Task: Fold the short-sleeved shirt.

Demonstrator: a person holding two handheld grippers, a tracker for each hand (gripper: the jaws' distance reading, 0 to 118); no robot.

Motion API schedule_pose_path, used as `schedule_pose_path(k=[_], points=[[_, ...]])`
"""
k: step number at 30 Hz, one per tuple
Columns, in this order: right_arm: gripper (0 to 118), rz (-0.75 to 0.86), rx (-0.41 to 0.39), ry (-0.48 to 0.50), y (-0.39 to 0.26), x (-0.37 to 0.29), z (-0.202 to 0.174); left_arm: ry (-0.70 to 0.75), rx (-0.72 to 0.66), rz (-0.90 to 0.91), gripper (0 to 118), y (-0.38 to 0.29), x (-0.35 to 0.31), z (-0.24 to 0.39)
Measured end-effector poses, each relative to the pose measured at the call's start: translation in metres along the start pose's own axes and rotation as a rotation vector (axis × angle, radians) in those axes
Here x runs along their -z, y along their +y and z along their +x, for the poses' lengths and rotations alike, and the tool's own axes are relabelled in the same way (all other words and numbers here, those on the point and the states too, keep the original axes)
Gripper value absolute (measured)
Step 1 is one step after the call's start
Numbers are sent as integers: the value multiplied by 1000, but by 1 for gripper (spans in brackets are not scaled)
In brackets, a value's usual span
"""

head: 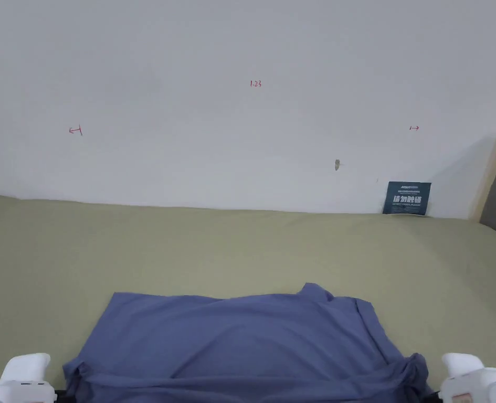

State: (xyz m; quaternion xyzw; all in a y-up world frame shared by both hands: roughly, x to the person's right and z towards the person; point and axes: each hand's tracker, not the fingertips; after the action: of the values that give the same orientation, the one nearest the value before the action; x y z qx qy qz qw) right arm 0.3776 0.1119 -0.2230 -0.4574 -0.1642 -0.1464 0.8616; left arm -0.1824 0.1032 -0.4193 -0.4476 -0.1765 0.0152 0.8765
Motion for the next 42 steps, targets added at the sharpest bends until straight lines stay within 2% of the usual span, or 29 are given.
schedule_pose_path(k=[3, 7, 15, 21, 24, 26, 30, 31, 32, 33, 34, 35, 36, 38, 40, 42], points=[[7, 29, 33, 50, -4, -26, 8, -39, 29, -5, 10, 2, -23, -1], [7, 5, 61, 69, -23, -46, 20, -27, 47, -7, 10, -11, -52, -1], [7, -28, 110, 117, -95, -70, 26, -81, 25, -55, 10, -77, -81, -5], [7, -40, 145, 105, -142, -77, 43, -87, -83, -62, 10, -129, -94, -24], [7, -45, 199, 142, -154, -71, 54, -98, -127, -93, 10, -140, -81, -44], [7, -29, 195, 132, -154, -71, 52, -117, -160, -67, 10, -138, -80, -48], [8, -28, 151, 115, -148, -68, 50, -113, -128, -88, 10, -130, -73, -50], [15, -43, 156, 124, -147, -66, 52, -120, -125, -95, 11, -130, -73, -50], [40, -72, 166, 128, -144, -65, 53, -126, -125, -94, 24, -128, -76, -51], [67, -79, 165, 105, -143, -69, 54, -130, -124, -87, 46, -126, -81, -52], [90, -80, 125, 52, -141, -76, 53, -93, -120, -48, 71, -123, -91, -51], [96, -41, 66, 19, -137, -87, 51, -46, -94, -16, 91, -119, -103, -48], [93, 14, 29, -9, -133, -98, 47, -47, -67, 14, 95, -114, -114, -48], [94, 104, -42, -54, -117, -121, 39, -22, 17, 99, 95, -98, -138, -38], [94, 170, -53, -62, -101, -135, 29, -2, 110, 131, 95, -79, -150, -21], [94, 214, -45, -30, -84, -137, 14, 20, 170, 128, 95, -60, -149, -3]])
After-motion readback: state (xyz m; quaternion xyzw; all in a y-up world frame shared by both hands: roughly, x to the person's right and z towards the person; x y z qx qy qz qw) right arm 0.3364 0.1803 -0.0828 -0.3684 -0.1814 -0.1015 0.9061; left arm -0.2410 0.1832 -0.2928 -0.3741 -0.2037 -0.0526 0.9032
